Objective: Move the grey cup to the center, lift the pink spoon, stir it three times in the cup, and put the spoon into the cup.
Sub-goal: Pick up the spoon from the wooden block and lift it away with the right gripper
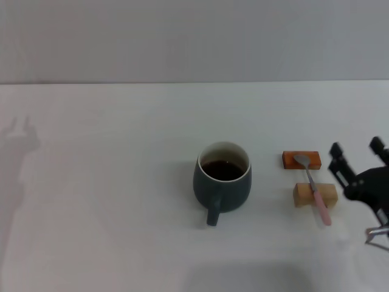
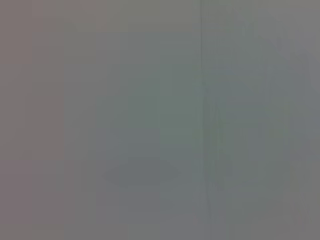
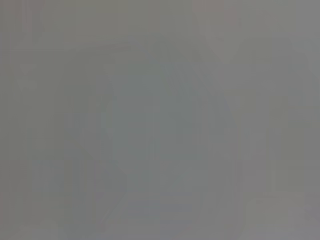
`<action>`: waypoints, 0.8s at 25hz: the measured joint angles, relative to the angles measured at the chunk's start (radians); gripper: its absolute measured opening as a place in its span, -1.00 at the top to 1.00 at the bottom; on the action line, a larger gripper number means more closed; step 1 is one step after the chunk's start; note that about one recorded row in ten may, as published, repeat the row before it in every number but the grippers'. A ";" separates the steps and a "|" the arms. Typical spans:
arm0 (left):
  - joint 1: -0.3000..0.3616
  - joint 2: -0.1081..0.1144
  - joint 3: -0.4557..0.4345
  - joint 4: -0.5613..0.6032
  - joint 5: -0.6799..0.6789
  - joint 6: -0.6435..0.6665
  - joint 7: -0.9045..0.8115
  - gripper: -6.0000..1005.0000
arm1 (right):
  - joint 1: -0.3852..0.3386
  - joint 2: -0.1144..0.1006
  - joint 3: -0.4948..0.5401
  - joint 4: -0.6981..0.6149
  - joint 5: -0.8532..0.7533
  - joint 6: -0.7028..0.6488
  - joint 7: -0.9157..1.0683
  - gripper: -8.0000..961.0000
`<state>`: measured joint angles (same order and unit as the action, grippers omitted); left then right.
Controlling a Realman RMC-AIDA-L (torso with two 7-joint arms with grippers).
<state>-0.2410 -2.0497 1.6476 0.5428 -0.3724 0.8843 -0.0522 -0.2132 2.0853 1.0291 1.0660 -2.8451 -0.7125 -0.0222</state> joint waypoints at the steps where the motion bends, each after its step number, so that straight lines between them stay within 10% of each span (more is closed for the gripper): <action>1: -0.001 0.000 -0.001 0.000 0.000 0.000 0.001 0.55 | 0.000 0.000 0.000 0.000 0.000 0.000 0.000 -0.54; 13: -0.004 -0.001 -0.004 -0.003 0.001 0.011 0.016 0.55 | -0.103 -0.001 -0.115 -0.006 0.030 -0.124 -0.048 -0.53; 20: -0.007 -0.003 -0.005 -0.004 0.001 0.012 0.029 0.55 | -0.110 -0.003 -0.279 -0.117 0.347 -0.406 -0.287 -0.53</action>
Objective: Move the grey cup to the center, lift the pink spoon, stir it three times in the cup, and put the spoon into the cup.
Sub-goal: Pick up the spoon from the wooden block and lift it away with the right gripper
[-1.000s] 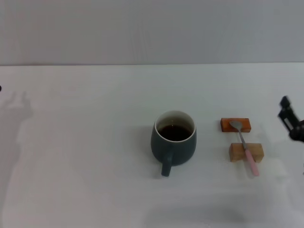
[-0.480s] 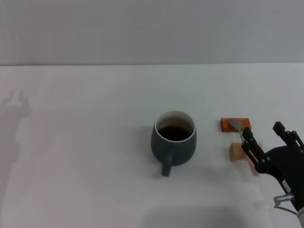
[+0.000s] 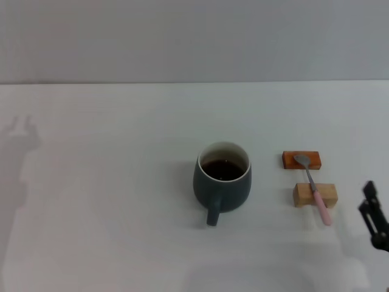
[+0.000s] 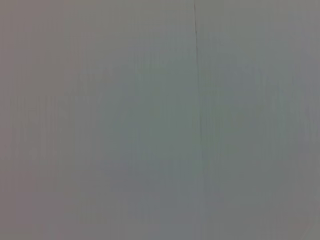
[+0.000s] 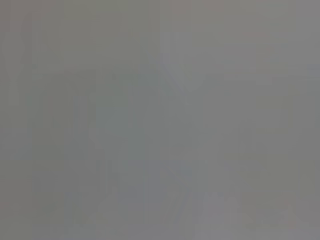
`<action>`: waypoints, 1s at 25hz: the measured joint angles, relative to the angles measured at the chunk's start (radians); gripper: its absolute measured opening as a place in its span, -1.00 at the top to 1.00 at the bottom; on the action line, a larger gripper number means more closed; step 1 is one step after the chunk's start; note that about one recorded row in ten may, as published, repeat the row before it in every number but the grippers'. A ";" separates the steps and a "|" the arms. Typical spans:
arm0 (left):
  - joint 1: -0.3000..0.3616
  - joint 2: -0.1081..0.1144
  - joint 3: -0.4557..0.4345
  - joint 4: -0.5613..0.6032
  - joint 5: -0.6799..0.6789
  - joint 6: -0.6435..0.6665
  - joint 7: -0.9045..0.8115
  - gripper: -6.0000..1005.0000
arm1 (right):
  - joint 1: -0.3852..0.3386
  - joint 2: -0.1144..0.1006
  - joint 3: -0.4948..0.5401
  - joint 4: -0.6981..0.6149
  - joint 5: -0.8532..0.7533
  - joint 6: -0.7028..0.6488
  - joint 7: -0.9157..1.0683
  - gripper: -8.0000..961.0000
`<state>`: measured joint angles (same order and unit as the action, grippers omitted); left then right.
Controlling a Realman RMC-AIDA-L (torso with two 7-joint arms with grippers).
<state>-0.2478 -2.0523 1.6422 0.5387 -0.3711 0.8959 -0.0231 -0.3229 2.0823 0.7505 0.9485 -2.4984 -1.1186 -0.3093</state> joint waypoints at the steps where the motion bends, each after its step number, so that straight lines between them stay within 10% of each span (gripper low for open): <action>1: 0.000 0.000 0.000 0.000 0.000 0.000 0.000 0.55 | 0.016 -0.001 -0.029 -0.032 0.048 -0.048 -0.013 -0.53; 25: -0.021 0.001 -0.002 0.000 0.000 0.003 0.001 0.55 | 0.200 -0.008 -0.251 -0.207 0.302 -0.043 0.081 -0.53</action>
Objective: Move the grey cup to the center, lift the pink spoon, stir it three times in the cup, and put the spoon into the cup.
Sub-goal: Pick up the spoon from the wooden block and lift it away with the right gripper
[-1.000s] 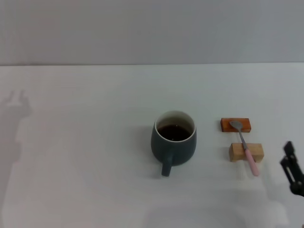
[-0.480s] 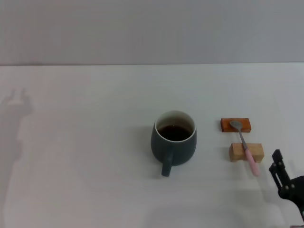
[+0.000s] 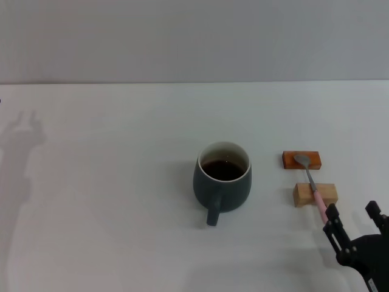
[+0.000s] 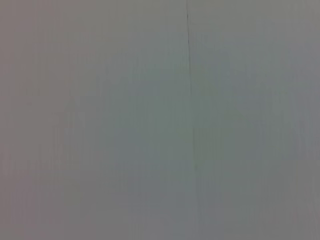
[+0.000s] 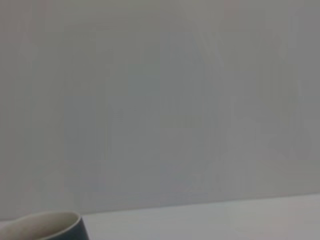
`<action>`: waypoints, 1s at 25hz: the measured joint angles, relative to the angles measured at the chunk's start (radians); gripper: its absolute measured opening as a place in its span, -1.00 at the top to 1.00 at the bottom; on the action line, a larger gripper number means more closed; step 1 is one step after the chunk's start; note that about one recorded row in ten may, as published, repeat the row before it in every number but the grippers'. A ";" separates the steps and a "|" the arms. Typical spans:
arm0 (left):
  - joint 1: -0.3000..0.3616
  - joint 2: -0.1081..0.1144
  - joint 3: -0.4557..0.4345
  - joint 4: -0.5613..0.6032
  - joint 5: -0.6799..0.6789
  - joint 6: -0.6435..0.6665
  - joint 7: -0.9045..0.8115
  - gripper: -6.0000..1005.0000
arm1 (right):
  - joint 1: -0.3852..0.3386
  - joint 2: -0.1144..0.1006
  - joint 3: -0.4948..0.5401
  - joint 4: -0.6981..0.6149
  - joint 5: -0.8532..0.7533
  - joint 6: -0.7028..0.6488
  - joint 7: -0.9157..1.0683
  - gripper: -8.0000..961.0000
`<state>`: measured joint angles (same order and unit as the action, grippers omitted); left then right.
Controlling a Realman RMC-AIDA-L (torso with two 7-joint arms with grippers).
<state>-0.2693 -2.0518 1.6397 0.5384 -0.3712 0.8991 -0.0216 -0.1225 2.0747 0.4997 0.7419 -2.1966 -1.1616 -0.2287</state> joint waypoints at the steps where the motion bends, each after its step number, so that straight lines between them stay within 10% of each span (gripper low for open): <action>1: 0.000 0.000 0.000 0.000 0.000 0.000 0.000 0.55 | 0.000 0.000 0.000 0.000 0.000 0.000 0.000 -0.53; 25: 0.023 -0.005 0.010 0.001 0.000 0.037 0.000 0.55 | 0.052 -0.001 -0.016 -0.036 0.000 0.083 0.055 -0.53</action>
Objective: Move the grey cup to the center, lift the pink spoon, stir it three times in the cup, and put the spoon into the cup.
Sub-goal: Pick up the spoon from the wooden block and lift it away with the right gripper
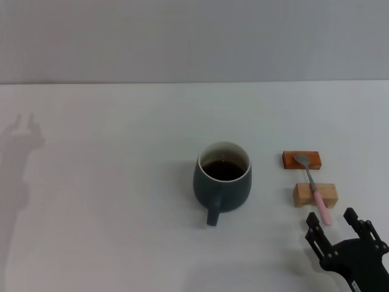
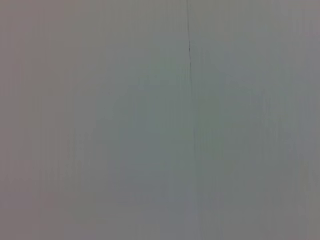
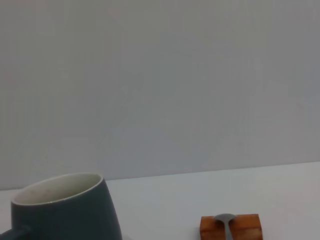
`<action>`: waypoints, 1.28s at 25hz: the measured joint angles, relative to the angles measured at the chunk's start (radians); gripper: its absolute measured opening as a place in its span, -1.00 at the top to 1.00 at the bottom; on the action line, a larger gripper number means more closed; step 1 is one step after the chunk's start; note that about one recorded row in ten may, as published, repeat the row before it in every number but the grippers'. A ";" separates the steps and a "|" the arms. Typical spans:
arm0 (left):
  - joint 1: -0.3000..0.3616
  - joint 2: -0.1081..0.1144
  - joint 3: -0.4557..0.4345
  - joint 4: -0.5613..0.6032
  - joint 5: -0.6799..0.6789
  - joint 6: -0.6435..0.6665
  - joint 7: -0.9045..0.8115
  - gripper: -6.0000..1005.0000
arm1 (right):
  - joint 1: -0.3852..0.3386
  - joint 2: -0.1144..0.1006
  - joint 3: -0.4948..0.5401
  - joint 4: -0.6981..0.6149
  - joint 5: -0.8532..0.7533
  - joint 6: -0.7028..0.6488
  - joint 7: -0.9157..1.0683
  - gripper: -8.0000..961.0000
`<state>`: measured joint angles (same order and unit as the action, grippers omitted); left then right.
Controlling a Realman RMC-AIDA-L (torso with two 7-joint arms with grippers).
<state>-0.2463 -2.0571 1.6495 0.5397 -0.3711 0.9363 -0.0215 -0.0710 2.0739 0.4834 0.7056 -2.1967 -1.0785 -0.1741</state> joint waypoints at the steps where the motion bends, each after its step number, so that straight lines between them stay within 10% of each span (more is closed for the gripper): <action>1: 0.001 0.000 0.000 0.001 0.000 0.002 0.000 0.55 | 0.001 0.000 -0.001 0.000 0.000 0.001 0.000 -0.53; 32: 0.048 0.000 0.004 0.016 0.000 0.045 -0.011 0.55 | 0.031 -0.003 0.013 -0.017 0.000 0.052 0.001 -0.53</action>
<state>-0.1982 -2.0570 1.6536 0.5554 -0.3712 0.9809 -0.0322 -0.0397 2.0708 0.4960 0.6888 -2.1967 -1.0265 -0.1733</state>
